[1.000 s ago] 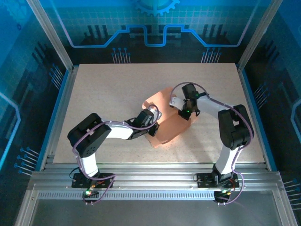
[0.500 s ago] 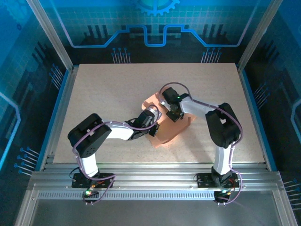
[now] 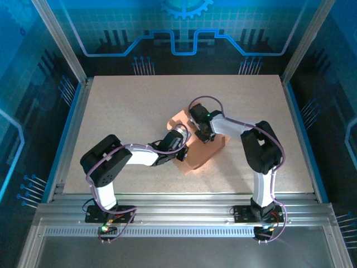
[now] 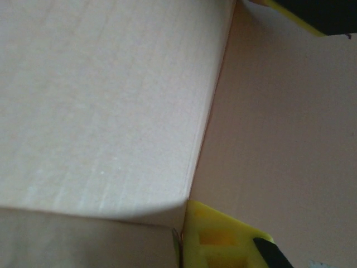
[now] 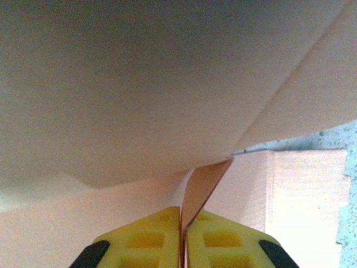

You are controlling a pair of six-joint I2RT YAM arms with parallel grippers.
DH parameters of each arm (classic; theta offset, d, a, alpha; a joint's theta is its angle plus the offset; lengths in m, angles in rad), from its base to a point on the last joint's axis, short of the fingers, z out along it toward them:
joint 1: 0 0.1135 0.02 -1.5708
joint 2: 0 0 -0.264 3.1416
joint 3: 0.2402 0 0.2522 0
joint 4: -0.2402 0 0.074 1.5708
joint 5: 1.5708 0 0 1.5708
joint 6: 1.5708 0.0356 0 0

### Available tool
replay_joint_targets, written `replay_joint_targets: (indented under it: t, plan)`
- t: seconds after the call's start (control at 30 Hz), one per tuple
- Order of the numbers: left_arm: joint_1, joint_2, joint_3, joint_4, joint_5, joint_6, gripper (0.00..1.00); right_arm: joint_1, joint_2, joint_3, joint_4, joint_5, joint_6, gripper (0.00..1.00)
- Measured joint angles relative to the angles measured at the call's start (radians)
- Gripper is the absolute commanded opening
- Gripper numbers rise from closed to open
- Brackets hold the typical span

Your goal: Fold the paper box

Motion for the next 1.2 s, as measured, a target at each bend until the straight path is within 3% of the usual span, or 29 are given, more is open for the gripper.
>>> replay_joint_targets:
  t: [0.1, 0.3, 0.53, 0.9, 0.97, 1.03, 1.2]
  plan:
    - [0.000, 0.000, 0.000, 0.000, -0.001, 0.002, 0.05, -0.061, -0.021, -0.031, 0.011, -0.063, -0.070, 0.29]
    - [0.000, 0.000, 0.002, -0.001, -0.007, 0.006, 0.04, -0.136, -0.038, -0.038, 0.032, -0.146, -0.133, 0.30]
    - [0.000, 0.003, 0.005, -0.002, -0.007, 0.006, 0.05, -0.072, -0.077, -0.080, 0.069, -0.245, -0.138, 0.30]
    - [0.000, 0.003, 0.005, 0.000, -0.007, 0.005, 0.04, 0.013, -0.076, -0.093, 0.061, -0.273, -0.077, 0.31]
    - [0.000, 0.003, 0.005, 0.001, -0.008, 0.006, 0.04, 0.007, -0.078, -0.094, 0.063, -0.269, -0.069, 0.35]
    - [0.000, 0.003, 0.002, 0.009, -0.008, 0.013, 0.05, -0.002, -0.100, -0.110, 0.079, -0.266, -0.057, 0.50]
    - [-0.003, 0.003, -0.030, 0.065, -0.023, 0.069, 0.04, -0.074, -0.282, -0.209, 0.121, -0.275, 0.046, 0.54]
